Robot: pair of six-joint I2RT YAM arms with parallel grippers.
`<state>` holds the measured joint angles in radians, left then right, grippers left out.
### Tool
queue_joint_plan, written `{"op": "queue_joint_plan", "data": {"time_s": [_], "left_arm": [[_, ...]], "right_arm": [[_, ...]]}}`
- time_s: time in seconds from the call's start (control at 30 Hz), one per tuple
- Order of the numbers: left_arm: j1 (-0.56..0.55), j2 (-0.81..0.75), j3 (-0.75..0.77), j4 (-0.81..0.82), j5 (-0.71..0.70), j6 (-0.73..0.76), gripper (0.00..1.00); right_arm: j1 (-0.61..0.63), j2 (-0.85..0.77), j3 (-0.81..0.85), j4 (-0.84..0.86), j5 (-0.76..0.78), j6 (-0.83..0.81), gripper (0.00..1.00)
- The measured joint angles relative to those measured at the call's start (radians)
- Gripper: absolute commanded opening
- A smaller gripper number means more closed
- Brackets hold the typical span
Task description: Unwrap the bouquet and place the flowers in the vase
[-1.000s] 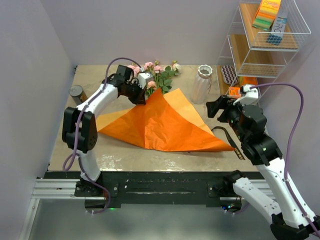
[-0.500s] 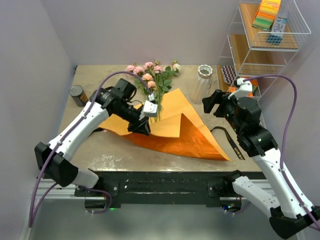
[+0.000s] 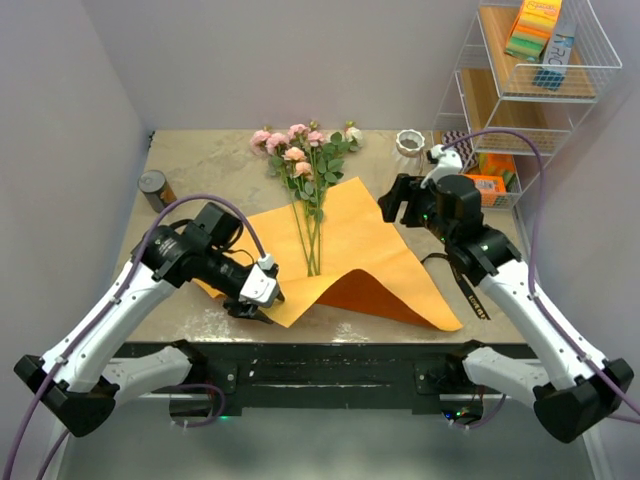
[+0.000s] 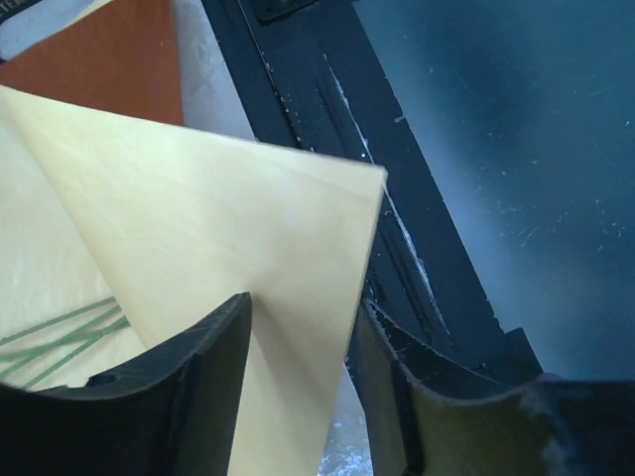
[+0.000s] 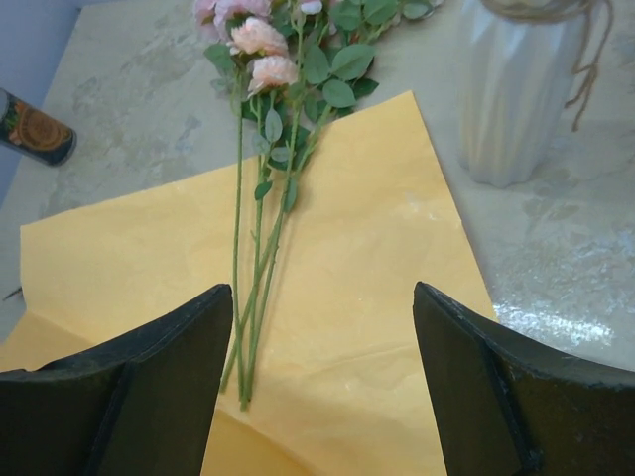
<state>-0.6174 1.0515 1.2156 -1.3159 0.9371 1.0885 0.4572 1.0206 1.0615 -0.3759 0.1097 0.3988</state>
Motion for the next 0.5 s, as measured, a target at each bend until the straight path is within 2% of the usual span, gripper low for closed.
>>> {"op": "queue_joint_plan", "data": {"time_s": [0.17, 0.3, 0.4, 0.5], "left_arm": [[-0.001, -0.012, 0.051, -0.011, -0.015, -0.02, 0.62], [-0.001, -0.009, 0.244, -0.007, -0.029, -0.07, 0.63], [-0.001, -0.006, 0.401, 0.046, -0.033, -0.167, 0.63], [-0.001, 0.002, 0.491, 0.153, -0.058, -0.302, 0.63]], "right_arm": [[0.152, 0.093, 0.004, 0.012, 0.034, 0.0, 0.73], [0.265, 0.125, -0.003, 0.021, 0.06, 0.007, 0.72], [0.364, 0.119, -0.034, 0.032, 0.101, 0.026, 0.71], [0.491, 0.114, -0.068, 0.029, 0.139, 0.056, 0.69]]}}
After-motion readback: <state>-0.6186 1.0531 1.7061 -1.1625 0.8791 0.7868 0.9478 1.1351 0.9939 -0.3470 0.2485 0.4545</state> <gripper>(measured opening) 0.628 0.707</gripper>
